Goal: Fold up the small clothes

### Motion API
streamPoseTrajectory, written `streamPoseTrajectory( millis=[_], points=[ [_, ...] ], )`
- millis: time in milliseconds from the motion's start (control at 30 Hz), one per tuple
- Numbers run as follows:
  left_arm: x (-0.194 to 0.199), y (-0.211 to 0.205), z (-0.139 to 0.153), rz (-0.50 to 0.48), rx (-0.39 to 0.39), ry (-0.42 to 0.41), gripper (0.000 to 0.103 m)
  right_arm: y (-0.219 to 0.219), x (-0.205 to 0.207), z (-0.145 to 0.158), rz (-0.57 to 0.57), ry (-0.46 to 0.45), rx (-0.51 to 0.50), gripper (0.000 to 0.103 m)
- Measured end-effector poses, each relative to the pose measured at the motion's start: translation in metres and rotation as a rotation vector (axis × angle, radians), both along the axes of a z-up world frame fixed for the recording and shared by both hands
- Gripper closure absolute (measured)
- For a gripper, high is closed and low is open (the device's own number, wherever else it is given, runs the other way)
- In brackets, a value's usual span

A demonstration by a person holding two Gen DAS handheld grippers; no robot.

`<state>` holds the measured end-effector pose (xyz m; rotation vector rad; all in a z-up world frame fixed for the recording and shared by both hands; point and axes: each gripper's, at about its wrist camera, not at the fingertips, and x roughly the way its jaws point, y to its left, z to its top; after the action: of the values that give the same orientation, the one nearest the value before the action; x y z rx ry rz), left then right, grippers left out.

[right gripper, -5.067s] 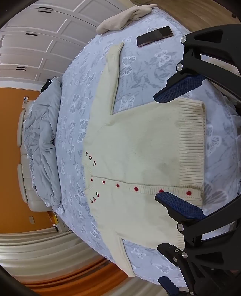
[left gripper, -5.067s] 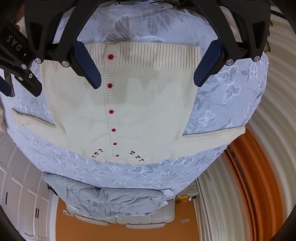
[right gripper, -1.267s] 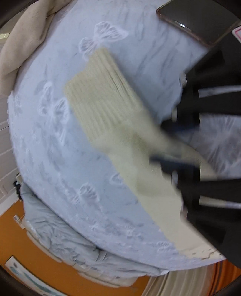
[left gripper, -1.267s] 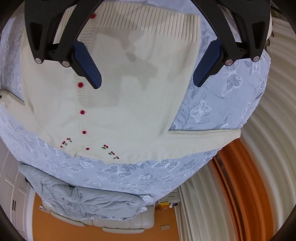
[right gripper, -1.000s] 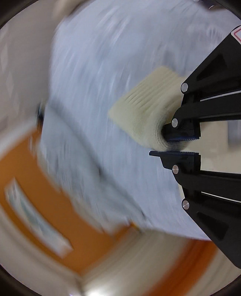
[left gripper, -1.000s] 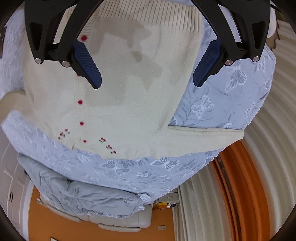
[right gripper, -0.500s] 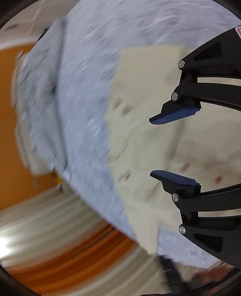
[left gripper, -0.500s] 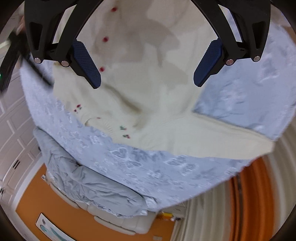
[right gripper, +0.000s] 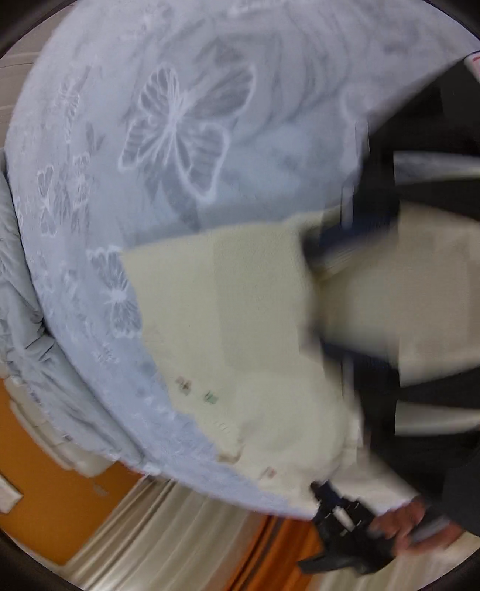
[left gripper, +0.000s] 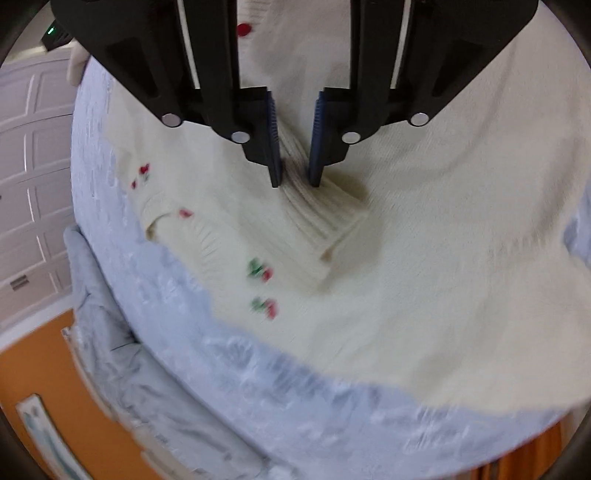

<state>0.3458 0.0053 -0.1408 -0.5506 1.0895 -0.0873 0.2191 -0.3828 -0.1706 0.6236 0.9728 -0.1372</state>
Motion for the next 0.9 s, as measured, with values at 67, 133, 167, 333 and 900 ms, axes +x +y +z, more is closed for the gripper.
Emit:
streamPoseTrajectory(
  millis=[67, 133, 167, 333, 900],
  points=[
    [-0.002, -0.002, 0.011, -0.018, 0.02, -0.056, 0.09, 0.0, -0.001, 0.019, -0.028, -0.077, -0.005, 0.093],
    [-0.001, -0.002, 0.007, -0.024, 0.057, -0.062, 0.089, -0.001, -0.004, 0.022, -0.042, -0.115, -0.014, 0.093],
    [0.002, -0.004, -0.005, -0.039, 0.095, -0.028, 0.089, 0.0, 0.0, 0.008, -0.039, -0.069, -0.052, 0.093],
    [-0.011, 0.0, -0.002, -0.075, 0.108, -0.054, 0.086, 0.025, 0.007, 0.006, 0.027, 0.033, -0.238, 0.086],
    [-0.066, 0.413, -0.006, 0.793, 0.047, 0.077, 0.016, 0.199, -0.117, 0.039, 0.404, 0.082, -0.323, 0.058]
  ],
)
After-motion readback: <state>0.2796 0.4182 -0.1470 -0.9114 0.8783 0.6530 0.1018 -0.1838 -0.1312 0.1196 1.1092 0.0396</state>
